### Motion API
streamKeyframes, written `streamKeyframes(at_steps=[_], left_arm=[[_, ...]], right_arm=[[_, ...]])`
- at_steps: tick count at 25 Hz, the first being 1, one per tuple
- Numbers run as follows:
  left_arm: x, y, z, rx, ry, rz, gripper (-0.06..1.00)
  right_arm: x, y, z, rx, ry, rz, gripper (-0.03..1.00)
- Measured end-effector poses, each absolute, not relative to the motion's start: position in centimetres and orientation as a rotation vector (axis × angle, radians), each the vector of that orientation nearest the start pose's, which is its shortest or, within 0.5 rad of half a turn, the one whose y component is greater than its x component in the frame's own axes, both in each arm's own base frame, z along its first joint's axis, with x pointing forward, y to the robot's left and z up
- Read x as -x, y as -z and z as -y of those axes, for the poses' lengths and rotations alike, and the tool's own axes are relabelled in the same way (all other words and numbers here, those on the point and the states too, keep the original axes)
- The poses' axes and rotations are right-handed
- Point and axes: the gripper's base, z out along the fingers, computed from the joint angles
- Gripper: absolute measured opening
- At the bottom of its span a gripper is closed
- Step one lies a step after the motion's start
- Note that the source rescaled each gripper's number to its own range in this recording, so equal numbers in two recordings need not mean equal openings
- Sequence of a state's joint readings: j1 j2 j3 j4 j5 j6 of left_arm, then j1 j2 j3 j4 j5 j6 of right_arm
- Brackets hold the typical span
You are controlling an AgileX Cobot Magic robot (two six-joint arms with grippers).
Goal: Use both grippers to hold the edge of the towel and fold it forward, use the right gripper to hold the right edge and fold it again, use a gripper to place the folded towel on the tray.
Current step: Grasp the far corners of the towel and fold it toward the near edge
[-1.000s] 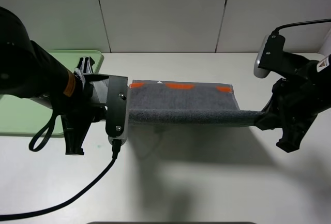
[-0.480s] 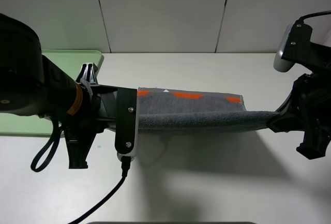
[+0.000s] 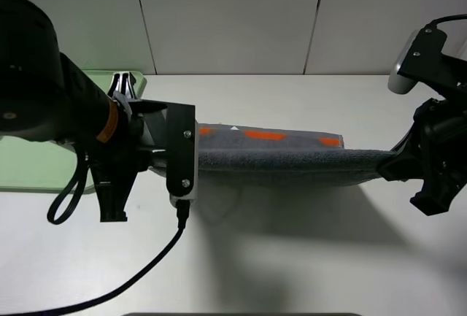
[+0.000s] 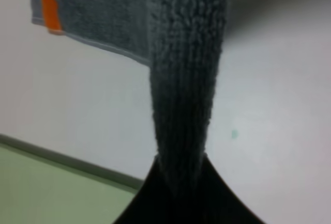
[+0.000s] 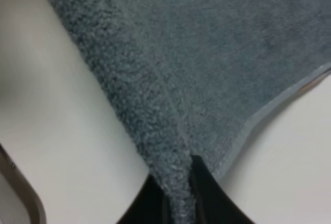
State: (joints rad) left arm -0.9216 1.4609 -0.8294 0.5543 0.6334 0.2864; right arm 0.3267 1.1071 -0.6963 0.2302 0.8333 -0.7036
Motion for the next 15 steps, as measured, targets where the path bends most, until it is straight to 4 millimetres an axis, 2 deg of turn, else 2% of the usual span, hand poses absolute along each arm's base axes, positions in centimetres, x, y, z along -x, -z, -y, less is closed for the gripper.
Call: streamKeyframes(at_steps=[4, 10, 15], left_arm=[[-20.0, -22.3, 19.4, 2.541, 0.516, 2.544, 0.0], [-22.0, -21.7, 18.7, 2.483, 0.514, 2.587, 0.0], [-23.7, -20.6, 18.7, 2.454, 0.53, 2.567, 0.0]], right_arm=[[-18.3, -25.6, -7.9, 1.164, -0.17, -2.423, 0.0], [-20.8, -26.0, -8.7, 1.156, -0.178, -2.437, 0.0], [-22.9, -24.9, -9.4, 1.165, -0.181, -2.478, 0.0]])
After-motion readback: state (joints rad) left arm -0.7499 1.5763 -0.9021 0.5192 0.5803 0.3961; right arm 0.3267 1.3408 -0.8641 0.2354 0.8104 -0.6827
